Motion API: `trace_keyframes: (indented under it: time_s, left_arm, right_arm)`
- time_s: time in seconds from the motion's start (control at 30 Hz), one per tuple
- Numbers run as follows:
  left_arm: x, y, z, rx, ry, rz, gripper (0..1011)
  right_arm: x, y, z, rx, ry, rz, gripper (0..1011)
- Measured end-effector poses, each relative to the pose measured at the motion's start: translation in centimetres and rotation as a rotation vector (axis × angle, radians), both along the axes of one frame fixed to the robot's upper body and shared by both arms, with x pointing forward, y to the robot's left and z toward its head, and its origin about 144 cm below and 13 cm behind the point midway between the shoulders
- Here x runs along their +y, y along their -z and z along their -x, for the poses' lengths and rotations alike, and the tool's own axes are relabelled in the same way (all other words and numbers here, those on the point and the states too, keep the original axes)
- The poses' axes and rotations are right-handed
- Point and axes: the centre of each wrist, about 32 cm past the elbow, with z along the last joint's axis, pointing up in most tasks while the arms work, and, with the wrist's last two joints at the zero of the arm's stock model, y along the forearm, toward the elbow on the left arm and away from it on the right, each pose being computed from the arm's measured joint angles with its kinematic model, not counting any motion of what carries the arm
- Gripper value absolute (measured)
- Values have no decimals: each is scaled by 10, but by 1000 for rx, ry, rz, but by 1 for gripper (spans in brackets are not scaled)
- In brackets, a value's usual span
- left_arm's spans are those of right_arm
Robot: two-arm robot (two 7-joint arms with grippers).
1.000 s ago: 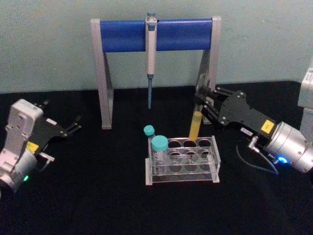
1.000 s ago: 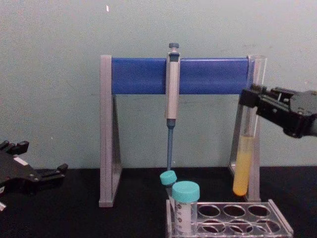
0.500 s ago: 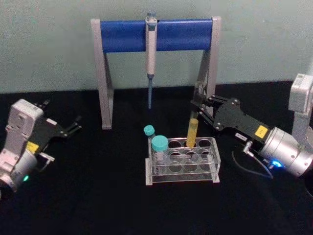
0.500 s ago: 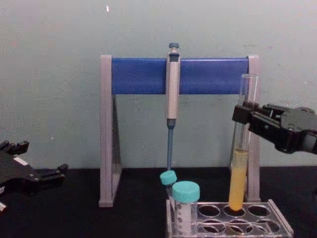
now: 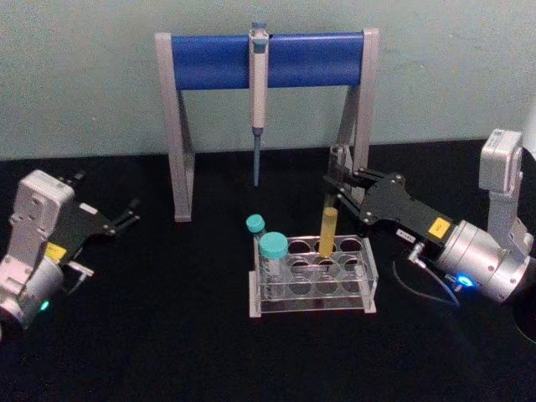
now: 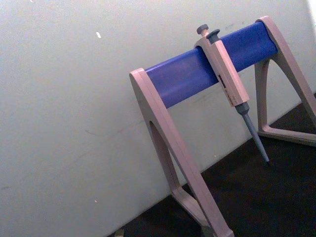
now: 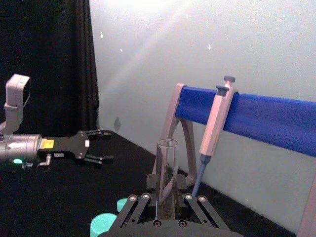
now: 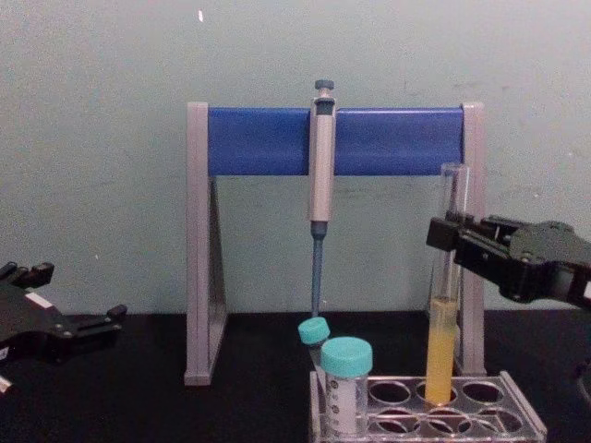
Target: Pick up the test tube from the test tube rack, shake it, then place it back into the test tube rack.
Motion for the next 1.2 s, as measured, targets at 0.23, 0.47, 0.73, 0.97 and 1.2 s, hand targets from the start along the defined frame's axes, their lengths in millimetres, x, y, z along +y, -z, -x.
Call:
trace_keyframes:
  time_s: [0.23, 0.47, 0.73, 0.97, 1.2]
  left_arm:
    - [0, 0, 0, 0, 0, 0, 1001]
    - [0, 0, 0, 0, 0, 0, 1002]
    - [0, 0, 0, 0, 0, 0, 1001]
    - [0, 0, 0, 0, 0, 0, 1001]
    - [0, 0, 0, 0, 0, 0, 1001]
  right_arm:
    - [1, 3, -2, 13, 6, 7, 229]
    - [2, 8, -3, 27, 7, 23, 229]
    - [2, 11, -4, 37, 7, 42, 229]
    - [4, 15, -5, 47, 5, 56, 229]
    - [5, 17, -7, 55, 2, 66, 229]
